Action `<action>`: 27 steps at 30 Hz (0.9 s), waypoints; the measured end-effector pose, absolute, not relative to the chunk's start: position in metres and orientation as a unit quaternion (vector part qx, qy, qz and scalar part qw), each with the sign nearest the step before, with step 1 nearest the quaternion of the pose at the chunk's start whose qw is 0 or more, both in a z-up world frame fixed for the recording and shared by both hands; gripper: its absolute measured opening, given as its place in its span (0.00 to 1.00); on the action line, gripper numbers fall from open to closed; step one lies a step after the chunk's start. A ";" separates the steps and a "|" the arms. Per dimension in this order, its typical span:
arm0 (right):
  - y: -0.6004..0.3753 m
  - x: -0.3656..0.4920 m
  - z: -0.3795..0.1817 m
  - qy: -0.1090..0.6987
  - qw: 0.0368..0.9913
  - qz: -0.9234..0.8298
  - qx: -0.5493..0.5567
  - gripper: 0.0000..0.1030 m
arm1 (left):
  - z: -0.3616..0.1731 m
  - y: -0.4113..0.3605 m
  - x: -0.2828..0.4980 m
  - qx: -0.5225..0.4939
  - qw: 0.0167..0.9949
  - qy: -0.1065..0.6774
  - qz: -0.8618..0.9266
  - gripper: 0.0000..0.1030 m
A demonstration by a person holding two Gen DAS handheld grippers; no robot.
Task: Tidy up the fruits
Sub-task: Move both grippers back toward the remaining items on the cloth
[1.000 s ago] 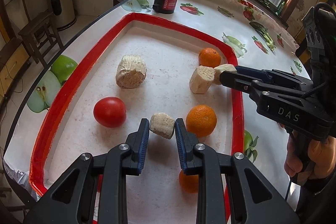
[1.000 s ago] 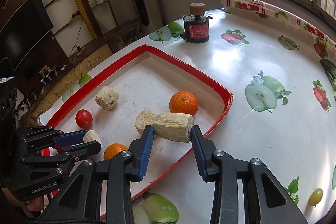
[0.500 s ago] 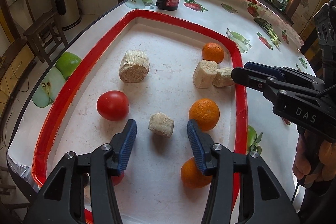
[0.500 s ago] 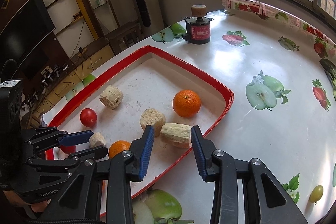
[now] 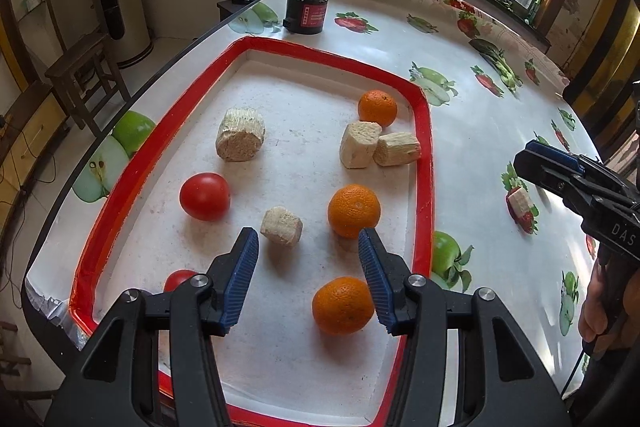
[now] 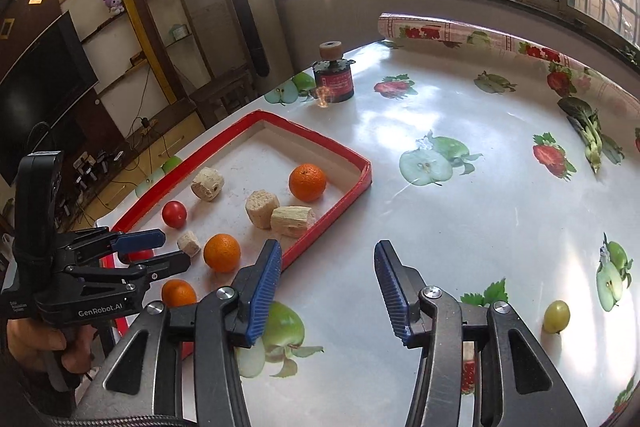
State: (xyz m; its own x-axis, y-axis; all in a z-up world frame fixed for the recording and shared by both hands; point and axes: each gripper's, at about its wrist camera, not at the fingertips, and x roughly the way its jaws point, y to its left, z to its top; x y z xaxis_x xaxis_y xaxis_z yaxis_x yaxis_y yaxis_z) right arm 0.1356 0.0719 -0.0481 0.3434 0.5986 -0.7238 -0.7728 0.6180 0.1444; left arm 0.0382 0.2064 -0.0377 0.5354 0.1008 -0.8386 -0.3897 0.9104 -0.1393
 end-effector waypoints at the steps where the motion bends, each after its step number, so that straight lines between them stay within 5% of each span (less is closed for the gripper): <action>1: 0.065 0.136 -0.048 0.387 0.815 0.418 -0.109 0.49 | -0.036 0.204 0.039 -0.156 0.863 0.460 0.140 0.49; 27: -0.074 0.163 -0.061 0.411 0.851 0.322 -0.060 0.51 | -0.020 0.094 0.083 -0.110 0.877 0.465 0.043 0.49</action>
State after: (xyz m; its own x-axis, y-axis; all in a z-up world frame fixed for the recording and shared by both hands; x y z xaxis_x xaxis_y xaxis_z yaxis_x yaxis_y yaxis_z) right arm 0.1627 -0.0744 -0.0606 0.4554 0.4983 -0.7378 -0.5965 0.7860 0.1627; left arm 0.0829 0.0936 -0.0204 0.5638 -0.0271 -0.8254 -0.1781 0.9720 -0.1536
